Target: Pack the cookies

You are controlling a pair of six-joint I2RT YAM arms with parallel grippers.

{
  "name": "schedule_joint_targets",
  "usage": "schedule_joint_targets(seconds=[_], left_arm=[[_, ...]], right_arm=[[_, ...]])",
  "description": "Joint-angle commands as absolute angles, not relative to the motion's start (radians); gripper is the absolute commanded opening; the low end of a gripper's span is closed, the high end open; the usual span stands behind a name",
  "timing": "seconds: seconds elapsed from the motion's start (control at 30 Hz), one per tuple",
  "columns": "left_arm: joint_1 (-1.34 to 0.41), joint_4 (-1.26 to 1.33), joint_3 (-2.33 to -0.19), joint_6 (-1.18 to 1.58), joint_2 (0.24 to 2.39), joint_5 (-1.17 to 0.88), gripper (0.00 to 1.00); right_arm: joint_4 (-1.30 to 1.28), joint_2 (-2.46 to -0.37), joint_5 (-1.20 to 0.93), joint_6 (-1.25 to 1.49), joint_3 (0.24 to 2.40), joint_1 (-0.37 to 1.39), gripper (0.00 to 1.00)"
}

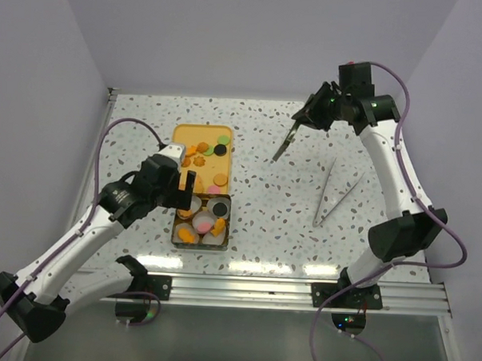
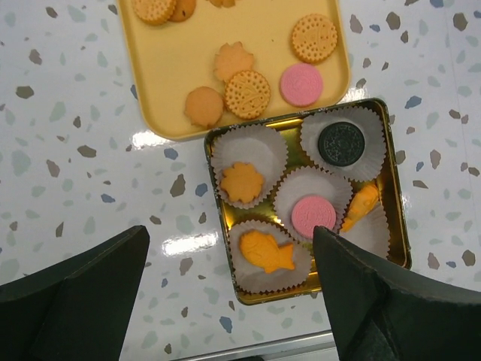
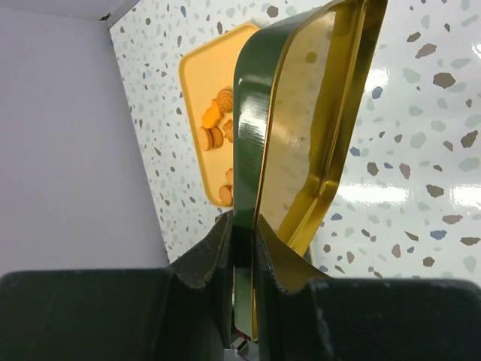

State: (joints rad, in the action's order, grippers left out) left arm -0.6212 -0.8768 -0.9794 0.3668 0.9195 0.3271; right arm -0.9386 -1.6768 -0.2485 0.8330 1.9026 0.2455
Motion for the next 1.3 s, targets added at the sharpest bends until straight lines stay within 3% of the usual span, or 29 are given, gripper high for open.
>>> schedule_joint_targets(seconds=[0.0,0.43,0.7,1.27], left_arm=[[-0.569,-0.804,-0.956,0.379,0.962,0.201,0.95],[-0.250,-0.680,-0.804,0.399,1.049,-0.130,0.82],[-0.189,-0.650,-0.785,0.393,1.078,-0.135,0.81],[-0.179,-0.630,-0.770,0.410,1.131,-0.106,0.79]], right_arm=[[-0.951,-1.580,-0.204,0.779,1.875,0.236,0.00],[-0.996,-1.454,-0.186,0.761,1.790,0.238,0.00],[-0.993,-1.408,-0.192,0.742,1.709,0.233,0.00],[-0.985,-1.456,-0.233,0.704,1.755,0.212,0.00]])
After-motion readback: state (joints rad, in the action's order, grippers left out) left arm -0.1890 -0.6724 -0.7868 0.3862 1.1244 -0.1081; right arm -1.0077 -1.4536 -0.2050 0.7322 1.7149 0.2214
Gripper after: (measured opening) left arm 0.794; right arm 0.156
